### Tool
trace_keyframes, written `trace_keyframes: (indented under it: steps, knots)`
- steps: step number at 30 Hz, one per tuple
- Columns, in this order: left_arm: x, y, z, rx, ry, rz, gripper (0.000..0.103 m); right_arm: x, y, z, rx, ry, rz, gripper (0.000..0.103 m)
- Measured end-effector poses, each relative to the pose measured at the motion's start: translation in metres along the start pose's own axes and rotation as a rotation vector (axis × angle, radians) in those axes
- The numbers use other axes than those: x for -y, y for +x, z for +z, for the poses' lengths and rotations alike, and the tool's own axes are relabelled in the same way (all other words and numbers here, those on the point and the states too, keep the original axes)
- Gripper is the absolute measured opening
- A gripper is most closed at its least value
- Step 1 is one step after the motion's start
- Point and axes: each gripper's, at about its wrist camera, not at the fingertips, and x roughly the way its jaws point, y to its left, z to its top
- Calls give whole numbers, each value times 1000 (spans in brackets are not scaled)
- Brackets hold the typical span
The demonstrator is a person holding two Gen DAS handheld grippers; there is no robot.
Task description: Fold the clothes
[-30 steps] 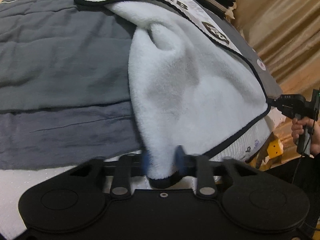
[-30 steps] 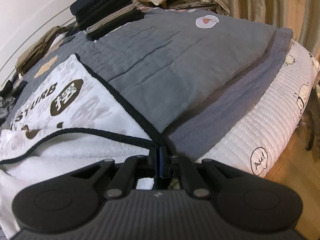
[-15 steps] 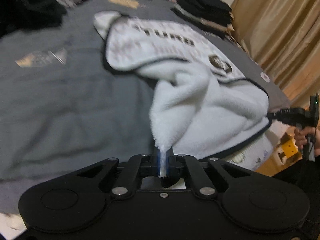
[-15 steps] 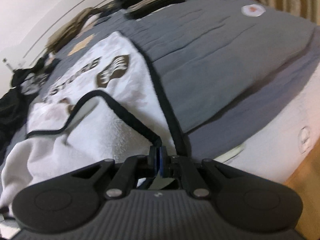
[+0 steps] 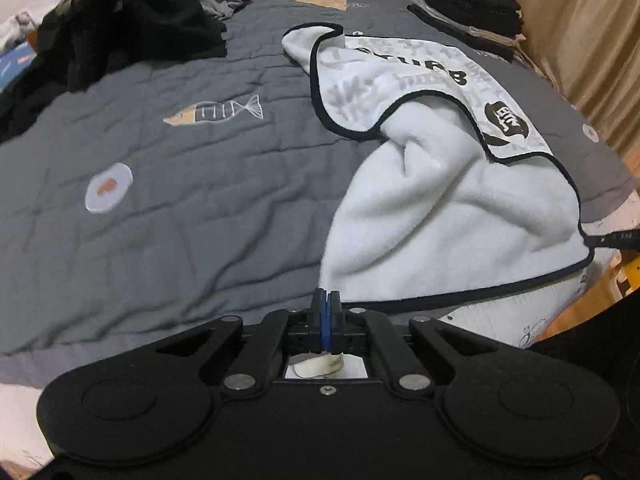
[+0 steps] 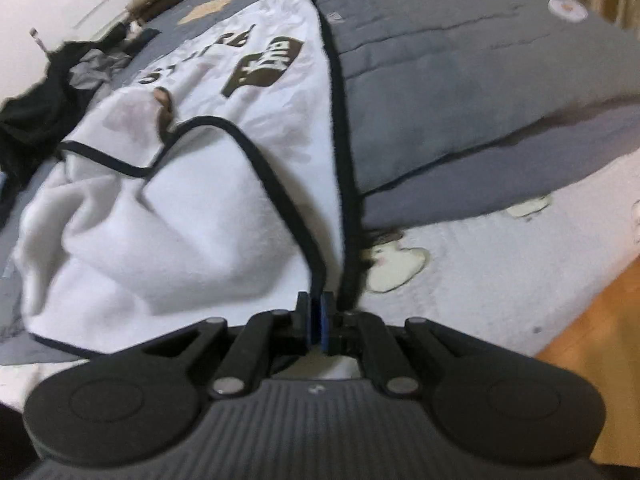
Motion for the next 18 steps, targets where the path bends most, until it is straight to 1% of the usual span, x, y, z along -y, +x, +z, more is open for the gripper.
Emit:
trace_keyframes:
  steps: [3,4,5,6,7,8,9,10,12,14,16,18]
  knots:
    - [18,0,4,72,7,-39,4,-3,-11,8,81,-27,-97,9]
    - [22,-1,4,94,11,-48,7,-1,-17,10,103,-18,-104,10]
    - [28,1,6,116,15,-57,19,0,-23,13,127,-7,-100,13]
    - [33,1,6,140,20,-72,39,2,-29,17,153,3,-95,21]
    - [38,3,8,168,27,-85,48,2,-35,21,182,4,-89,26]
    - [43,5,9,197,35,-91,56,1,-41,24,212,4,-82,37]
    - [48,7,11,225,43,-97,56,-1,-46,28,243,-4,-76,43]
    - [52,11,15,245,40,-107,56,-6,-50,32,276,-19,-62,44]
    - [58,19,23,282,22,-130,56,-16,-52,42,315,-54,-23,45]
    - [60,27,33,323,-10,-149,56,-33,-51,51,333,-84,32,46]
    - [60,36,45,364,-39,-140,56,-48,-48,59,348,-107,84,46]
    - [57,42,56,401,-70,-113,57,-67,-42,66,353,-144,121,46]
